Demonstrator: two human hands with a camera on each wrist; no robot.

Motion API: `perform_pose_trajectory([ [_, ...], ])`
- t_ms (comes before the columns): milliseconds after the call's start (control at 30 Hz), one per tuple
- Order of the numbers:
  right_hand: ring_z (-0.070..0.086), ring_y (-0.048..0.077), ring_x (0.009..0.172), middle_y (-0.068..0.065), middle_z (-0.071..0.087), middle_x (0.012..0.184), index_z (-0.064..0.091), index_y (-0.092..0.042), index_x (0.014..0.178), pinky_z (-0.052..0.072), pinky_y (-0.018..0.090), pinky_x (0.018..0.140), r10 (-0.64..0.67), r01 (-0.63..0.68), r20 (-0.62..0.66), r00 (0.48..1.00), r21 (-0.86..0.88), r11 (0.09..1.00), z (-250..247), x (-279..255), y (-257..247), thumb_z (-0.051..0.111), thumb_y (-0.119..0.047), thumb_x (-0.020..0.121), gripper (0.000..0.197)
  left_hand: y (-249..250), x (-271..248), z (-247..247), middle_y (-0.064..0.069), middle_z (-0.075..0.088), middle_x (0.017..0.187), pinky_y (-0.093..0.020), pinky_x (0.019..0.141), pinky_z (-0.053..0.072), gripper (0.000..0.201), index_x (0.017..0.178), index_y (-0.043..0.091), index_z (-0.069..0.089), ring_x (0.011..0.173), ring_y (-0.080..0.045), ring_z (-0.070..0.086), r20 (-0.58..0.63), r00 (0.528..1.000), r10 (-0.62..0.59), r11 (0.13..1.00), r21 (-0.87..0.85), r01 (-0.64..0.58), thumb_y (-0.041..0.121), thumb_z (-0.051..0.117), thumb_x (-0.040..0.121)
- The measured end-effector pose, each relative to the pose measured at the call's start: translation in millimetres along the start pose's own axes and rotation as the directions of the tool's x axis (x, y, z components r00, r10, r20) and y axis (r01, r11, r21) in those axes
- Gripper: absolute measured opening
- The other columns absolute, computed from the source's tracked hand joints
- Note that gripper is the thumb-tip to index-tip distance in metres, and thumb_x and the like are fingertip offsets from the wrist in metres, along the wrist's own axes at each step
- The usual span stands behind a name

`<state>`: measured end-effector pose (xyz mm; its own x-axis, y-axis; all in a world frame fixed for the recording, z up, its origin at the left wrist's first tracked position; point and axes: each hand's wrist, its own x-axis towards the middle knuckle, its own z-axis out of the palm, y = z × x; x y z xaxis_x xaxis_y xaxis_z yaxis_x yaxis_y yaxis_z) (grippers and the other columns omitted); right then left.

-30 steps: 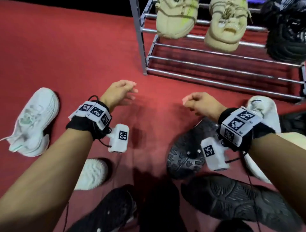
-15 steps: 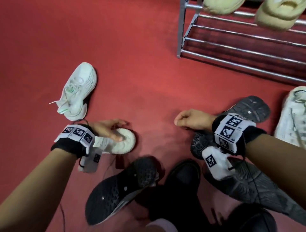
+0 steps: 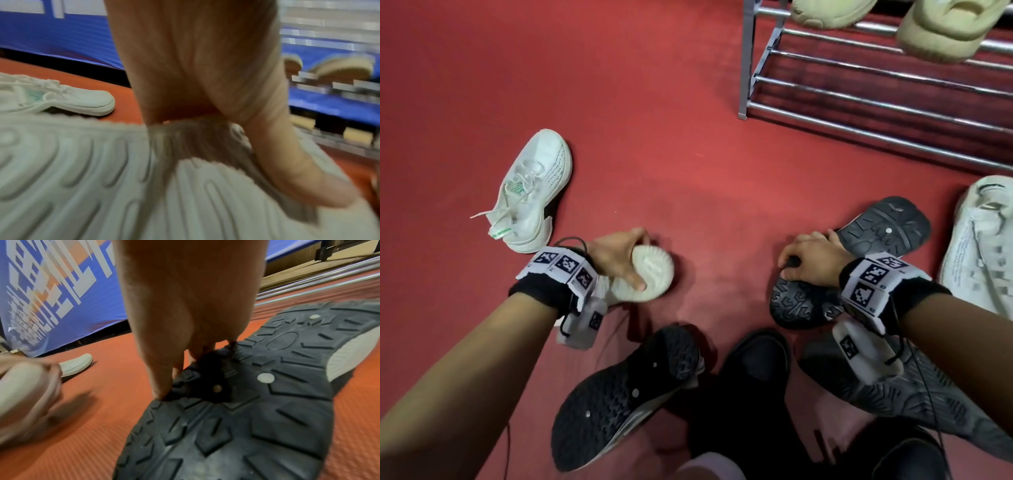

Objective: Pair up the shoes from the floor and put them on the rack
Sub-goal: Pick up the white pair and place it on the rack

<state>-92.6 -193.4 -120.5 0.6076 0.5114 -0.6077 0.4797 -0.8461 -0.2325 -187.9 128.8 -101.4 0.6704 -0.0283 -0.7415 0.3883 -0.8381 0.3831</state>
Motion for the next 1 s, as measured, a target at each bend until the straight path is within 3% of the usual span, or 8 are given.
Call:
perform_pose_trajectory([
  [67, 0.035, 0.022, 0.128, 0.000, 0.051, 0.125, 0.063, -0.030, 0.110, 0.007, 0.045, 0.115, -0.007, 0.007, -0.003, 1.000, 0.001, 1.000, 0.3, -0.5, 2.3, 0.058, -0.041, 0.088, 0.025, 18.5, -4.4, -14.6, 0.009, 0.052, 0.086, -0.012, 0.060, 0.040, 0.066, 0.101, 0.014, 0.039, 0.080, -0.012, 0.051, -0.279, 0.957, 0.083, 0.994, -0.050, -0.101, 0.014, 0.088, 0.058],
  [167, 0.037, 0.021, 0.127, -0.002, 0.053, 0.122, 0.064, -0.030, 0.110, 0.009, 0.044, 0.115, -0.016, 0.017, -0.020, 1.000, 0.025, 1.000, 1.2, -0.6, 5.6, 0.059, -0.039, 0.088, 0.024, 51.9, -16.2, -43.2, 0.004, 0.049, 0.099, -0.005, 0.069, 0.039, 0.065, 0.101, 0.024, 0.045, 0.087, -0.008, 0.050, -0.640, 0.748, 0.176, 0.918, -0.168, -0.359, 0.034, 0.088, 0.053],
  [367, 0.043, 0.017, 0.122, -0.005, 0.060, 0.118, 0.065, -0.028, 0.108, 0.015, 0.036, 0.110, -0.016, 0.021, -0.042, 0.999, 0.129, 0.991, 0.4, 3.5, 9.8, 0.059, -0.033, 0.089, 0.021, 108.3, -17.6, -42.7, 0.009, 0.034, 0.096, -0.013, 0.079, 0.040, 0.055, 0.097, 0.028, 0.041, 0.085, -0.003, 0.039, -0.879, 0.337, 0.337, 0.808, 0.086, -0.583, 0.037, 0.077, 0.057],
  [500, 0.056, 0.018, 0.112, -0.001, 0.067, 0.106, 0.068, -0.024, 0.100, 0.028, 0.032, 0.110, -0.009, 0.028, -0.066, 0.998, 0.289, 0.957, 0.1, 5.5, 15.5, 0.062, -0.021, 0.087, 0.015, 93.4, 9.7, 3.2, -0.017, 0.057, 0.112, -0.042, 0.093, 0.044, 0.075, 0.118, 0.014, 0.042, 0.101, -0.026, 0.054, -0.417, 0.654, 0.632, 0.772, 0.419, -0.479, 0.059, 0.066, 0.063],
  [600, 0.063, 0.022, 0.102, 0.004, 0.069, 0.106, 0.064, -0.025, 0.090, 0.044, 0.026, 0.095, 0.047, -0.014, -0.076, 0.996, 0.383, 0.924, -0.9, 4.3, 18.0, 0.060, -0.012, 0.086, 0.014, 69.0, 26.5, 37.2, -0.003, 0.022, 0.156, -0.048, 0.116, 0.011, 0.091, 0.147, 0.022, 0.020, 0.142, -0.024, 0.025, -0.017, 0.918, 0.396, 0.807, 0.483, -0.339, 0.060, 0.062, 0.075],
  [733, 0.060, 0.016, 0.090, 0.000, 0.065, 0.096, 0.061, -0.024, 0.089, 0.040, 0.018, 0.080, 0.083, -0.054, -0.054, 0.995, 0.402, 0.914, -1.4, 4.6, 14.7, 0.060, -0.013, 0.088, 0.012, 70.6, 34.3, 49.2, 0.011, 0.001, 0.159, -0.051, 0.117, 0.005, 0.071, 0.148, 0.035, 0.014, 0.147, -0.018, 0.006, -0.014, 0.929, 0.369, 0.827, 0.461, -0.321, 0.059, 0.043, 0.089],
  [867, 0.057, 0.018, 0.096, -0.003, 0.058, 0.094, 0.060, -0.020, 0.106, 0.040, 0.026, 0.092, 0.156, -0.133, -0.021, 0.988, 0.416, 0.900, -9.9, 12.3, 3.7, 0.058, -0.025, 0.090, 0.017, 77.3, 33.3, 44.4, 0.005, 0.019, 0.157, -0.042, 0.117, 0.017, 0.065, 0.144, 0.029, 0.032, 0.144, -0.018, 0.018, -0.066, 0.921, 0.384, 0.887, 0.302, -0.349, 0.058, 0.039, 0.086],
  [1000, 0.050, 0.019, 0.095, 0.004, 0.052, 0.100, 0.048, -0.005, 0.126, 0.036, 0.027, 0.084, 0.233, -0.146, -0.079, 0.969, 0.579, 0.802, -20.8, 24.9, -16.3, 0.057, -0.028, 0.092, 0.043, 55.0, 24.5, 28.2, 0.001, 0.045, 0.142, -0.023, 0.104, 0.023, 0.048, 0.132, 0.018, 0.049, 0.132, -0.019, 0.036, -0.406, 0.855, 0.323, 0.942, 0.052, -0.331, 0.042, 0.044, 0.090],
])
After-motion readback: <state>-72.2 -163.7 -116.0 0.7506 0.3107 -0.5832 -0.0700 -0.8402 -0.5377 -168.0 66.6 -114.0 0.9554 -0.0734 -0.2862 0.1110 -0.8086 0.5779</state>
